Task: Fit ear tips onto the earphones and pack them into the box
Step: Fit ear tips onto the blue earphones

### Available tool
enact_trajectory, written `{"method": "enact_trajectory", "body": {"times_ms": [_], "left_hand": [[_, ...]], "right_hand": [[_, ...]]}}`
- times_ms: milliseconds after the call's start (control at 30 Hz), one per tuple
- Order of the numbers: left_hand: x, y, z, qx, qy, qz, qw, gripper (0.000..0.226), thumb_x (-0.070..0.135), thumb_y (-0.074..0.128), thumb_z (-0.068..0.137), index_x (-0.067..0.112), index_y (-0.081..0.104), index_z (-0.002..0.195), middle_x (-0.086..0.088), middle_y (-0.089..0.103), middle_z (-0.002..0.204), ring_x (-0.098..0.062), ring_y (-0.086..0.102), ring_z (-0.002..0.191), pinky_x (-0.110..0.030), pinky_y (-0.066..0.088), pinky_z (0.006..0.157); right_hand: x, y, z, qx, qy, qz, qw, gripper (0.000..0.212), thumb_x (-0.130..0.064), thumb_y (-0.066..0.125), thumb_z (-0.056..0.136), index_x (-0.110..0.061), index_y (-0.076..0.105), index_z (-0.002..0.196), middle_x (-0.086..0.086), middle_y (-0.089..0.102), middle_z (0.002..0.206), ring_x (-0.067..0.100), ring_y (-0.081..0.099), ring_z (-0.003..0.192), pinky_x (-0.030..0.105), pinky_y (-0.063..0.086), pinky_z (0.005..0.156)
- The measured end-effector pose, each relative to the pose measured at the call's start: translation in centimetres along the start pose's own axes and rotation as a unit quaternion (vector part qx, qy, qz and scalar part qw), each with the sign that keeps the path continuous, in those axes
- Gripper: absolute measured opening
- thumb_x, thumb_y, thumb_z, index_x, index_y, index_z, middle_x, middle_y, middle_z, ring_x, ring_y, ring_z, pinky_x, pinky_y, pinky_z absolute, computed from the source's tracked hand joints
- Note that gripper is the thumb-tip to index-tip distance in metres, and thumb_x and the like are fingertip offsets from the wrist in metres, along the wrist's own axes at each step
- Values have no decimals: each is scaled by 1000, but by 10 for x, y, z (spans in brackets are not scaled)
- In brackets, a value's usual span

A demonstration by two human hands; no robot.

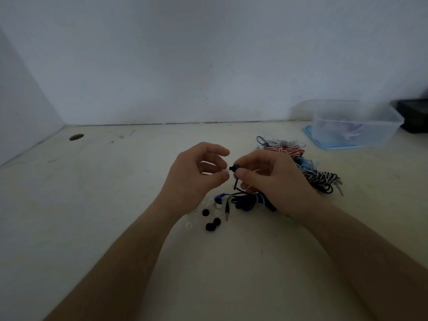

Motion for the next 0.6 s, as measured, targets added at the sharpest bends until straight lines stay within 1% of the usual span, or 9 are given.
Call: {"method": "enact_trajectory", "body": {"times_ms": [167, 333, 467, 600], "left_hand": [[5, 1, -1, -6, 19, -17, 1000, 36, -1, 77, 78, 16, 68, 108, 1, 74, 90, -14, 72, 85, -24, 57, 81], [7, 1, -3, -11, 19, -43, 999, 35, -3, 77, 79, 15, 68, 107, 0, 74, 91, -14, 72, 86, -23, 57, 79], [8, 2, -3, -15, 18, -46, 999, 33, -3, 76, 80, 14, 68, 107, -1, 73, 94, -14, 72, 85, -22, 57, 77], [7, 1, -4, -15, 8, -81, 997, 34, -7, 74, 80, 12, 68, 108, -4, 74, 94, -16, 72, 87, -25, 58, 81]], "right_hand": [[1, -1, 0, 5, 2, 2, 1000, 9, -14, 71, 90, -15, 73, 98, 3, 75, 84, 20, 73, 74, 32, 63, 70], [2, -1, 0, 9, 5, 9, 1000, 8, -13, 72, 90, -13, 73, 97, 4, 75, 83, 23, 73, 74, 37, 63, 71], [2, -2, 0, 5, 7, 9, 1000, 8, -13, 72, 89, -15, 73, 96, 3, 75, 82, 23, 73, 74, 38, 63, 72], [2, -3, 1, 8, 4, 20, 1000, 8, -11, 72, 89, -14, 73, 96, 6, 75, 82, 25, 72, 73, 39, 63, 71]]}}
Point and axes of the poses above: each hand's wrist, its own z-axis towards the middle knuckle, its own y-axis out of the palm, x = y × z, the point moved 7 cm from there along z, towards the middle knuckle
